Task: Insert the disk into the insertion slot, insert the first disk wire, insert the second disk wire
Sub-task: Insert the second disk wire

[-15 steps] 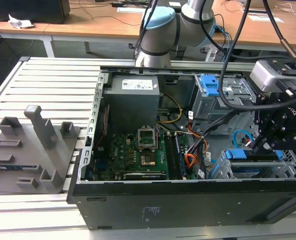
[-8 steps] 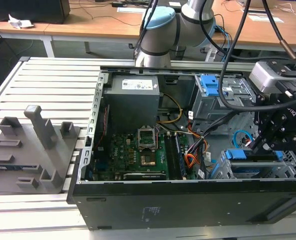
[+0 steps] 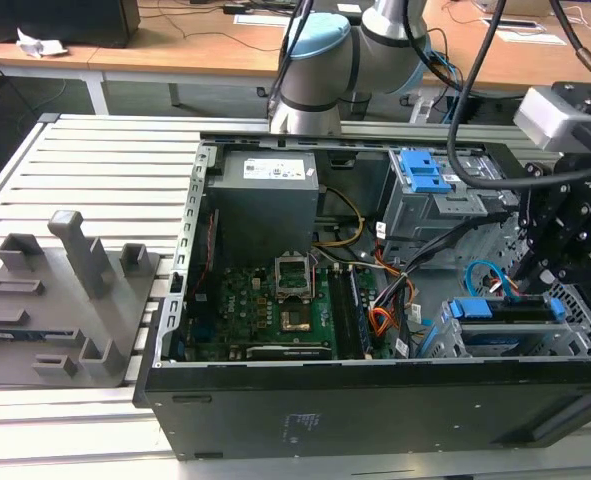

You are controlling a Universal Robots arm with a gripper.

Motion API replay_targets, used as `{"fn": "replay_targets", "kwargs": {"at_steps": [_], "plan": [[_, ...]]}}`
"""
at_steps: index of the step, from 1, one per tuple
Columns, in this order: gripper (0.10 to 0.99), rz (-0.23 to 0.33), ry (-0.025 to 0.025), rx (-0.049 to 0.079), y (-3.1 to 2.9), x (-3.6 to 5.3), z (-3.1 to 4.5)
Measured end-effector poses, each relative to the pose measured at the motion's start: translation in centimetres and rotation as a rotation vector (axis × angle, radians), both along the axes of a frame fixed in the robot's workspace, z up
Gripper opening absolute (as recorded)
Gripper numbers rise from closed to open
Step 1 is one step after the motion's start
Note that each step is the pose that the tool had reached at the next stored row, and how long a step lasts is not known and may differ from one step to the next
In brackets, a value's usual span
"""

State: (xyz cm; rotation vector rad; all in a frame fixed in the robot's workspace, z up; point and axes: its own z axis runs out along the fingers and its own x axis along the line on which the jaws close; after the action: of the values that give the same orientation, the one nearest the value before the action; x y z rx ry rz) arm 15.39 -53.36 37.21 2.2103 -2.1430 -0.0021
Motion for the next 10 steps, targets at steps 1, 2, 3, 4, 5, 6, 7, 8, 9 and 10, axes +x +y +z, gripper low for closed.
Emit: {"fn": "replay_targets", "kwargs": {"at_steps": [1, 2, 3, 4, 5, 6, 7, 8, 9, 10], "plan": [[0.157, 0.0, 0.0, 0.0, 0.05, 0.0, 0.66], [0.106, 0.0, 0.0, 0.0, 0.06, 0.0, 1.66], [0.106, 0.0, 0.0001, 0.0, 0.06, 0.0, 2.17], [0.106, 0.0, 0.0, 0.0, 0.06, 0.0, 2.17], [0.106, 0.0, 0.0, 0.0, 0.06, 0.0, 2.18], [0.106, 0.0, 0.0001, 0.0, 0.06, -0.06, 2.19], [0.106, 0.0, 0.0, 0.0, 0.06, -0.32, 2.2], [0.106, 0.0, 0.0, 0.0, 0.06, -0.95, 2.19], [0.106, 0.0, 0.0, 0.0, 0.06, -1.75, 2.19], [0.106, 0.0, 0.0001, 0.0, 0.06, -2.32, 2.19]]}}
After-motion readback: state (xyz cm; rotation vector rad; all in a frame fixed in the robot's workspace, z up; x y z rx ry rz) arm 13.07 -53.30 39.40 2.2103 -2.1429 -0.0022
